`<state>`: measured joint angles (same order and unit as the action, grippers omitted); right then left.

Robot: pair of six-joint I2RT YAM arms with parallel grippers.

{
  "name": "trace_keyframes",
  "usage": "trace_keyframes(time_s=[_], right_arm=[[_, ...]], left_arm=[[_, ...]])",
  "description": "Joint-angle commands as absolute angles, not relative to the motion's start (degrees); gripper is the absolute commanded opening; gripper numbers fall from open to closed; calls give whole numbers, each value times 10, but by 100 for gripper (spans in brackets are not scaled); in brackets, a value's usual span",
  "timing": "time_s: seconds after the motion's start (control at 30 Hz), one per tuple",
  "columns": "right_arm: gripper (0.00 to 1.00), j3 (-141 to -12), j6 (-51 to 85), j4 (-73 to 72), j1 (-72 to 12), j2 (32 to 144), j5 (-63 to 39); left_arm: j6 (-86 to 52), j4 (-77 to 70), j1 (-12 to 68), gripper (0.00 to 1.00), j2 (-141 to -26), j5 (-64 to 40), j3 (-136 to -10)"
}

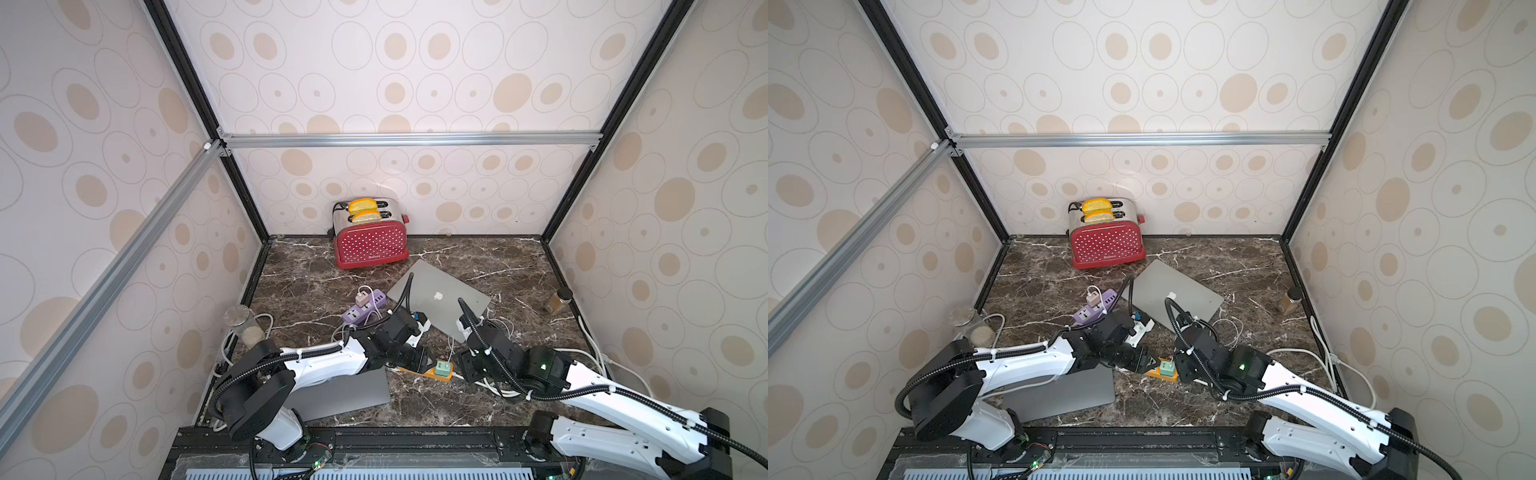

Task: Unplug the laptop charger
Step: Remove the charging cable from the plug.

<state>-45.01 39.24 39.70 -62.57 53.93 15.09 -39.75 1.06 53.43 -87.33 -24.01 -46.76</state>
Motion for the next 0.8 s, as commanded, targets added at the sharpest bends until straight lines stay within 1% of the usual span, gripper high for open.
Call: trace_keyframes(time_s=[0.0,0.27,0.53,0.77], right_arm=[[46,-470,431,410,-655,554,195],[46,-481,455,404,-680,600,225],[45,-481,479,400,-689,632,243],[38,-482,483,390,-691,656,240]], left_arm=[[-421,-41,540,42,-875,-252,-465],[-407,-38,541,43,-890,-241,-461],[-412,-47,541,43,-906,-229,-440],[-418,-49,541,42,-912,-227,-427]])
